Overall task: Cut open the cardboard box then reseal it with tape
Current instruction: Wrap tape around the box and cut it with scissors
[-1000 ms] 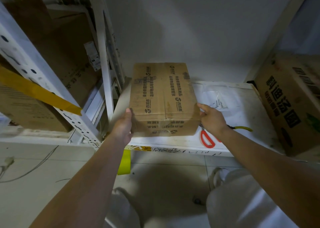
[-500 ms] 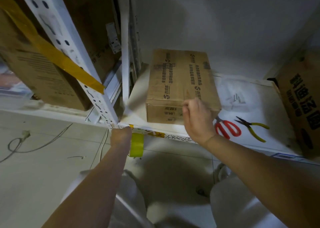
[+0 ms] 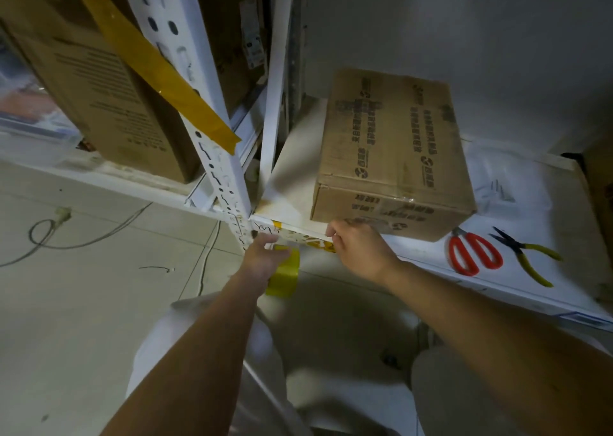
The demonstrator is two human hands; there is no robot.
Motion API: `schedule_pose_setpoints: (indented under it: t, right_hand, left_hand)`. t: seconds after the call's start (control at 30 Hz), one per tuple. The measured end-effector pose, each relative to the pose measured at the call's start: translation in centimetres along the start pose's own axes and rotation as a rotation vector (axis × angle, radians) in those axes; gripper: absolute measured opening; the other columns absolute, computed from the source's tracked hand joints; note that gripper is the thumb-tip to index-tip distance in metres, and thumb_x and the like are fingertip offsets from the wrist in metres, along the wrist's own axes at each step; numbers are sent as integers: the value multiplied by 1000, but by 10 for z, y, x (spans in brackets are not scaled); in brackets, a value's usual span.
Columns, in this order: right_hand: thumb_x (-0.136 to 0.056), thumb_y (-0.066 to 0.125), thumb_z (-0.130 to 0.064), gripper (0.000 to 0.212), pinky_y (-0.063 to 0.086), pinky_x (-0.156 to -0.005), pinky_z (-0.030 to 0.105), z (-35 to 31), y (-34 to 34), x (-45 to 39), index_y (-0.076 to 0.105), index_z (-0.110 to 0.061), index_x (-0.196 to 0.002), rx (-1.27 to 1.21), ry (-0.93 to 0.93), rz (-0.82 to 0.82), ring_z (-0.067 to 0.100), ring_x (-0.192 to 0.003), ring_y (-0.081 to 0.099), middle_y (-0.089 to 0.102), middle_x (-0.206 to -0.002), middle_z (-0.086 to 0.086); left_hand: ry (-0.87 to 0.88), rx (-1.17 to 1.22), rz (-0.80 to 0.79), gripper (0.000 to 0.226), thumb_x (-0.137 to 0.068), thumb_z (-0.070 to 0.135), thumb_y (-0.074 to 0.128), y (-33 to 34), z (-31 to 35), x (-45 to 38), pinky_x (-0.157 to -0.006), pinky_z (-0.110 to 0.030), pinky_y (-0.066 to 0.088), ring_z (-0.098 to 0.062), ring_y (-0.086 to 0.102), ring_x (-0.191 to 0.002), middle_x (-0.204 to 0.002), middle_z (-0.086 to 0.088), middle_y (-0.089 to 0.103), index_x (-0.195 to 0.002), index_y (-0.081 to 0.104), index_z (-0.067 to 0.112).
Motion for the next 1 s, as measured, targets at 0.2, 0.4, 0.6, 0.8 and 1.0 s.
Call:
schedule_pose_setpoints:
  t: [0.2,0.4,0.6,0.8,1.0]
  right_hand:
    - [-92,44,-12,20,48,-80,38,-8,15,-11,61,-14,-104,-14,16,-69,34,-98,59,66,-108,13]
    - [-94,45,-16,17,45,-77,33,-11,20,-17,60,-15,-102,-16,58,-72,31,-95,59,66,-106,11]
    - [-97,49,-23,27,44,-85,35,-19,18,-22,60,-10,-118,-48,106,-60,32,-107,57,65,-116,14]
    - [-100,44,-24,30,41,-85,34,-23,3,-25,62,-5,-113,-160,221,-82,30,-107,56,65,-111,13]
    - [-99,47,-23,24,41,-79,28,-12,-6,-20,64,-11,-110,-265,292,-94,22,-101,58,65,-108,6]
  left_hand:
    - [-134,34,-99,21,-85,3,68,1,1,4,-84,-40,51,-28,62,-82,-94,-9,65,-103,66,11]
    - [-109,46,-38,12,-82,7,72,-4,1,2,-99,-51,48,-31,62,-100,-105,-13,65,-79,67,17]
    - [-128,69,-54,11,-79,12,75,0,13,6,-103,-56,42,-36,58,-114,-117,-18,66,-87,68,16]
    - [-125,59,-29,30,-82,8,72,5,21,14,-98,-53,47,-36,61,-108,-114,-21,66,-112,65,6]
    - [-122,93,-72,16,-88,0,64,20,31,40,-66,-35,50,-25,59,-67,-77,-13,61,-104,61,4]
Point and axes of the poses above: each hand's wrist, its own x-axis away from the middle knuckle, its own y-axis out of the palm, z = x × y, the point moved 8 cm from there along -x, towards the middle knuckle
